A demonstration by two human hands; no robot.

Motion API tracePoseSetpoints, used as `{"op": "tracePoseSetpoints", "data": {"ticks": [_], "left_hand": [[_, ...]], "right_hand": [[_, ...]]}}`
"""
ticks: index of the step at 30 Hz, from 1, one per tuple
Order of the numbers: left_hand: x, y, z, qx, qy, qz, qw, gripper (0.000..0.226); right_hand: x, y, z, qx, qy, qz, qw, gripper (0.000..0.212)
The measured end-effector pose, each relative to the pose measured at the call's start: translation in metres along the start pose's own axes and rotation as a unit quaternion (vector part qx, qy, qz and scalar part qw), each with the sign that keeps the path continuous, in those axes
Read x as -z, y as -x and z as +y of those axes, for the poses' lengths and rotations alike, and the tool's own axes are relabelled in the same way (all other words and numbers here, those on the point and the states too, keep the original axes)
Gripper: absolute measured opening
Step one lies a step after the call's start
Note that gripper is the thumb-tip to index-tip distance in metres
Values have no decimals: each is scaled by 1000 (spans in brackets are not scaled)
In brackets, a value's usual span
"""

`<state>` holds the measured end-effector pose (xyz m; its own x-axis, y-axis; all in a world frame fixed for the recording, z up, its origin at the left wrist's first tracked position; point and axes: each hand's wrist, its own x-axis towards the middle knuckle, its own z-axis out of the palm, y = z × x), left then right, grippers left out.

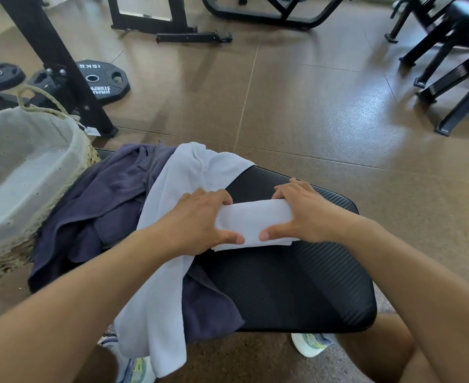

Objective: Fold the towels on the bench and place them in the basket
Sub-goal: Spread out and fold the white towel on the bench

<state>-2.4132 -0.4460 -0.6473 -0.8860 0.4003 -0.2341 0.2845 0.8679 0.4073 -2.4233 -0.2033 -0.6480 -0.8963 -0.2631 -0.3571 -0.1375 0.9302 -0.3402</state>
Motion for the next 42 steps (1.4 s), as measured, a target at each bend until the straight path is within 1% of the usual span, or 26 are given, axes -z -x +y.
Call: {"op": "tracePoseSetpoints", "data": {"ticks": [3, 6, 7, 8, 10, 11, 13, 14, 15, 17, 19, 21, 22, 23, 24, 25, 27, 28, 29, 30, 32, 35, 36, 38, 40, 42], "left_hand": [[-1, -3, 2, -16, -17, -8, 1000, 74], [0, -2, 6, 8, -9, -11, 1000, 68], [1, -2, 9, 23, 6, -6, 1000, 66], [2, 0, 11, 40, 30, -1, 999, 63], [1, 2, 16, 72, 84, 3, 994, 64], [-2, 3, 19, 82, 104, 2, 991, 68], [-8, 7, 28, 93, 138, 12, 986, 82], [-12, 10, 33, 95, 155, 20, 983, 89], [-15, 12, 39, 96, 171, 22, 980, 97], [-18, 15, 47, 103, 187, 10, 977, 108], [-14, 14, 47, 117, 161, 31, 979, 102], [-1, 10, 38, 126, 109, 92, 982, 92], [5, 7, 31, 128, 100, 118, 980, 84], [11, 5, 25, 127, 106, 125, 978, 79], [15, 3, 18, 126, 120, 108, 979, 77], [18, 2, 12, 126, 135, 73, 980, 75], [18, 2, 3, 126, 161, -3, 979, 62], [15, 2, 0, 121, 170, -14, 978, 52], [13, 1, -2, 114, 174, -8, 978, 42], [11, 1, -3, 109, 176, 6, 978, 39], [10, 0, -6, 105, 183, 31, 977, 39], [8, 0, -9, 102, 183, 33, 977, 38], [7, 0, -9, 100, 180, 33, 978, 37], [5, 1, -9, 95, 168, 34, 981, 30], [6, 3, -6, 80, 150, 25, 985, 26], [11, 6, -4, 51, 133, -9, 990, 32]], "right_hand": [[2, 1, -5, -13, -40, 1, 999, 79], [4, 1, -6, -15, -190, 33, 981, 74], [4, 0, -6, -13, -266, 46, 963, 73], [6, 1, -7, -9, -354, 53, 934, 73], [6, 0, -8, -2, -517, 56, 854, 76], [5, -1, -9, -3, -576, 60, 815, 77], [-1, -4, -13, -21, -653, 76, 754, 78], [-6, -5, -16, -37, -670, 86, 737, 76], [-11, -7, -19, -54, -672, 94, 733, 72], [-18, -10, -25, -83, -650, 102, 748, 63], [-19, -12, -27, -85, -605, 92, 787, 62], [-14, -12, -27, -42, -520, 53, 851, 70], [-11, -11, -28, -13, -469, 19, 883, 74], [-8, -9, -30, 14, -416, -14, 909, 77], [-8, -8, -33, 37, -370, -35, 928, 81], [-8, -8, -35, 55, -340, -43, 938, 85], [-10, -7, -40, 70, -314, -47, 946, 87], [-11, -6, -42, 73, -306, -49, 948, 88], [-11, -6, -43, 74, -295, -47, 952, 88], [-11, -5, -45, 71, -276, -40, 958, 87], [-9, -3, -47, 67, -227, -18, 971, 77], [-8, 5, -51, 86, -105, 4, 991, 51], [-11, 7, -51, 94, -63, 10, 993, 48], [-17, 13, -52, 96, -12, 11, 995, 51], [-21, 17, -51, 87, 2, -3, 996, 56], [-20, 16, -50, 73, 1, -22, 997, 54]]}}
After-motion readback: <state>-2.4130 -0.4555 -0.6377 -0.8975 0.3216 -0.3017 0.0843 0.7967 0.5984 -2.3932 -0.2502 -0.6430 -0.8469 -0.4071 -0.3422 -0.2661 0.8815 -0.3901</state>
